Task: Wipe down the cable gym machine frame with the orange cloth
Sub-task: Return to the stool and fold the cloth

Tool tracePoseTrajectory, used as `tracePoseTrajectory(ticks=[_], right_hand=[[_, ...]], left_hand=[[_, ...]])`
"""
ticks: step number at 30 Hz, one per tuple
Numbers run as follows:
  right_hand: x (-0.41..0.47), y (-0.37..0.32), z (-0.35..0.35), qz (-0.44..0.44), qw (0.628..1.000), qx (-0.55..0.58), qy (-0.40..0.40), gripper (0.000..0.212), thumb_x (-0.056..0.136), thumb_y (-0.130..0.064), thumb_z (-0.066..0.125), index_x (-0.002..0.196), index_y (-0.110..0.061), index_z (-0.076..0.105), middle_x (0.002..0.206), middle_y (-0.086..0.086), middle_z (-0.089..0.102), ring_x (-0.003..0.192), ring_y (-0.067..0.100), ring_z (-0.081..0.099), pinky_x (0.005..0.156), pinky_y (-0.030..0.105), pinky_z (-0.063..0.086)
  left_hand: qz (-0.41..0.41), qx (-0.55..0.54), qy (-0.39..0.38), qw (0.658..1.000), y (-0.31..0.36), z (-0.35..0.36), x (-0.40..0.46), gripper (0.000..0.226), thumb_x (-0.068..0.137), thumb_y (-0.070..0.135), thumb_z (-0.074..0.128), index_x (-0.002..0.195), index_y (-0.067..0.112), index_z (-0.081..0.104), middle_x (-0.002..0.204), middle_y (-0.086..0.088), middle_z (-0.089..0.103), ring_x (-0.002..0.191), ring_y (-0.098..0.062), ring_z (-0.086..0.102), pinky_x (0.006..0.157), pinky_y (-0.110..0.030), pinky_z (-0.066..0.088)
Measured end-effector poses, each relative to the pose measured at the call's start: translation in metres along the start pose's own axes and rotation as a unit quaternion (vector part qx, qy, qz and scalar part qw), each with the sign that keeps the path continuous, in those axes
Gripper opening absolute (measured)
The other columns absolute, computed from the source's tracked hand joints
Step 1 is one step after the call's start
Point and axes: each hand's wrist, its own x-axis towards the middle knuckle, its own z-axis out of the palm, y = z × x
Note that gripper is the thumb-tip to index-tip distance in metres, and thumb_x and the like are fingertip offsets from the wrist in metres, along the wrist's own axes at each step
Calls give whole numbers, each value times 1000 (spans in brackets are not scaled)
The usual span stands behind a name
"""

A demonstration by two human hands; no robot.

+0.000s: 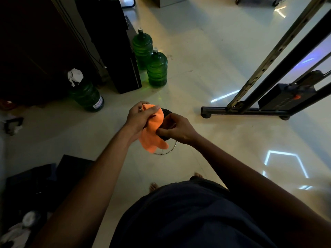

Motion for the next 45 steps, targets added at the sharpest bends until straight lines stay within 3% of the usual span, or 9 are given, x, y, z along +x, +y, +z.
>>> tracePoseTrajectory(ticks=[4,8,14,19,25,30,33,40,45], right_hand=[[1,-7,-5,-20,997,76,28,79,68,-57,92,127,-28,49,119,-6,66,99,13,74,81,47,67],[5,-16,-8,1,998,55,30,113,59,-77,94,143,-27,37,132,-6,61,112,14,67,88,38,62],[26,-2,-17,-8,999,12,40,50,93,-33,86,128,-23,53,119,-1,70,101,17,70,75,31,55],[36,26,-36,21,997,-77,25,39,92,-17,72,127,-23,57,121,2,70,104,25,69,86,47,62],[40,65,-55,58,989,-117,71,27,92,-10,61,115,-17,72,112,12,75,95,30,69,77,40,59],[47,88,-71,69,986,-87,125,7,101,-23,73,107,-19,73,97,1,78,81,19,76,78,47,65],[55,82,-75,64,991,-12,114,8,100,-24,78,98,-16,76,85,4,79,71,19,78,73,50,67],[68,61,-68,136,966,192,110,26,103,-33,75,100,-8,75,103,19,78,84,27,79,70,36,65],[72,73,-65,194,964,105,152,22,103,-30,74,85,-18,69,99,16,77,84,27,79,79,46,69]], left_hand=[[2,-12,-8,1000,11,6,-3,34,87,26,90,111,11,71,109,-12,78,93,-22,80,78,-36,65],[6,-1,-42,999,20,13,-4,13,103,11,71,115,12,73,108,-12,80,99,-25,81,79,-31,65],[65,64,-28,995,23,20,3,11,97,8,78,105,14,76,102,-9,82,95,-21,81,76,-30,65],[113,119,32,986,22,12,20,14,94,23,83,106,17,78,100,-6,82,95,-21,80,81,-42,68],[164,176,88,967,25,-1,34,4,98,38,78,100,34,77,98,1,80,93,-18,79,84,-47,67],[160,224,184,944,21,-15,42,21,96,38,79,108,21,81,96,7,78,93,-14,75,88,-45,65],[136,265,191,935,12,-20,45,24,90,41,83,99,18,81,90,5,77,89,-21,77,84,-43,64],[26,198,240,950,-11,-10,41,31,83,30,92,66,16,70,71,-8,74,64,-27,75,69,-48,68],[-23,193,257,947,-27,-16,36,30,84,26,91,64,14,72,71,-10,74,67,-29,77,70,-50,68]])
